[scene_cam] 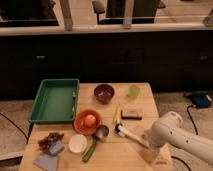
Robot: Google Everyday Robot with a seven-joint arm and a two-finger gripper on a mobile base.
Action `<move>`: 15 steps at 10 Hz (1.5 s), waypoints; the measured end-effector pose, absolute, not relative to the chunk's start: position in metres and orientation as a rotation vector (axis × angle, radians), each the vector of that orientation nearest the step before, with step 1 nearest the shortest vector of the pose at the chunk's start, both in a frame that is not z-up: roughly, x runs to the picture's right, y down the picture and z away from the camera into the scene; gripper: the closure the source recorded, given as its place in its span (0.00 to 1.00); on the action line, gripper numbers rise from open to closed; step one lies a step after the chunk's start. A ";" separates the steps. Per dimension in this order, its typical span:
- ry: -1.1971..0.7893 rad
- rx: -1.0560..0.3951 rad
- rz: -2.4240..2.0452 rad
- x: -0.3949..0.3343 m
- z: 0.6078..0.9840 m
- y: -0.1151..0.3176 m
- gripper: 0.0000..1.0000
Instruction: Place brush in purple bowl
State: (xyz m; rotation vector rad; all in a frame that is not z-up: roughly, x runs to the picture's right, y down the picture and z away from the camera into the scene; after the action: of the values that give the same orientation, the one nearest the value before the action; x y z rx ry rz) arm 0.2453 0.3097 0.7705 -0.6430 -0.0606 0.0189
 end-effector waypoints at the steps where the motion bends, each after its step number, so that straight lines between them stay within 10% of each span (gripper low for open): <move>1: -0.064 -0.644 0.020 0.245 0.771 0.311 0.20; 15: -0.100 -0.642 0.022 0.246 0.778 0.317 0.20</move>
State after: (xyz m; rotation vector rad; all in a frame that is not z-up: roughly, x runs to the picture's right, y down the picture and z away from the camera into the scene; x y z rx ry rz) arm 0.2464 0.3174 0.7776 -0.6421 -0.0996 0.0217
